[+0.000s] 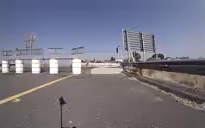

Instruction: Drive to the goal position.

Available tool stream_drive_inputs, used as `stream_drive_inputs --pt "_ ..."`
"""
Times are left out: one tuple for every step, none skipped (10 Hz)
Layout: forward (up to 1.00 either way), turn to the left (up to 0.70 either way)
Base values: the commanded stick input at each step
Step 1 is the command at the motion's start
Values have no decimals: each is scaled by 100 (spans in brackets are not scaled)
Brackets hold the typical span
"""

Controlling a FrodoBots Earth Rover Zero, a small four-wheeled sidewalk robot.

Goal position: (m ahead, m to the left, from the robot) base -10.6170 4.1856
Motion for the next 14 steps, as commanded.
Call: stream_drive_inputs --pt "0 0" --pt "0 0" --pt "0 0" --pt "0 0" --pt "0 13" --pt "0 51" --pt "0 70" --pt "0 70" --pt "0 70" --pt "0 70" --pt "0 70" --pt "0 70" --pt "9 28" --pt "8 17"
